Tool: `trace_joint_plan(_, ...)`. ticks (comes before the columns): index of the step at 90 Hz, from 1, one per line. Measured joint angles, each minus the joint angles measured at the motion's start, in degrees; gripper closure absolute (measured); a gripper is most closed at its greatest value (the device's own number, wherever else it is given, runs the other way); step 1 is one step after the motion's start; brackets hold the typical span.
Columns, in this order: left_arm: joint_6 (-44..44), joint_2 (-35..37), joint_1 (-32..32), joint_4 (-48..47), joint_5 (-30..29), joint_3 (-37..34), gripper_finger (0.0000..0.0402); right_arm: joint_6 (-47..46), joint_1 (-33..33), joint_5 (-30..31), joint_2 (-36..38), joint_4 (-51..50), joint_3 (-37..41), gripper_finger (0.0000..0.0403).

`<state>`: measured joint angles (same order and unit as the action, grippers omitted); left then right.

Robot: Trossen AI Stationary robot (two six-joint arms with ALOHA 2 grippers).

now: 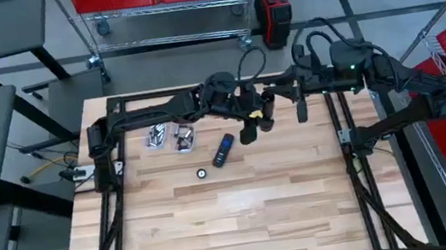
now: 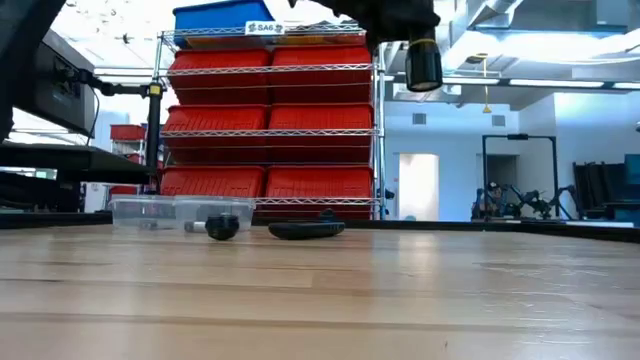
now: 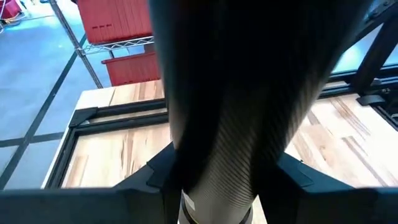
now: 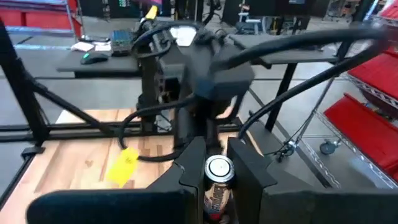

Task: Insert battery
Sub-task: Insert the silver battery into the flashlight battery compartment

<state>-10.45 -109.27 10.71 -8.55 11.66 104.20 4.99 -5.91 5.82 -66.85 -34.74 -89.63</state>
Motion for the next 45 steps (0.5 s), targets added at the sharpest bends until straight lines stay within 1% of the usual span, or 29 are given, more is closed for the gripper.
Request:
trace_joint_plan(12,0.5,0.0,0.0,-1.6,-0.2,0.0,0.0269,-0.5,0.0,0.0,0.1,-1.4,0.1,0.0367)
trace_joint_plan(33,0.8,0.0,0.0,-1.3,-0.2,0.0,0.0269,-0.9,0.2,-0.1,0.0,-5.8,0.1,0.0367)
trace_joint_plan(45,1.1,0.0,0.0,-0.5,-0.2,0.0,0.0269,-1.4,0.6,0.6,0.0,-6.4,0.1,0.0367)
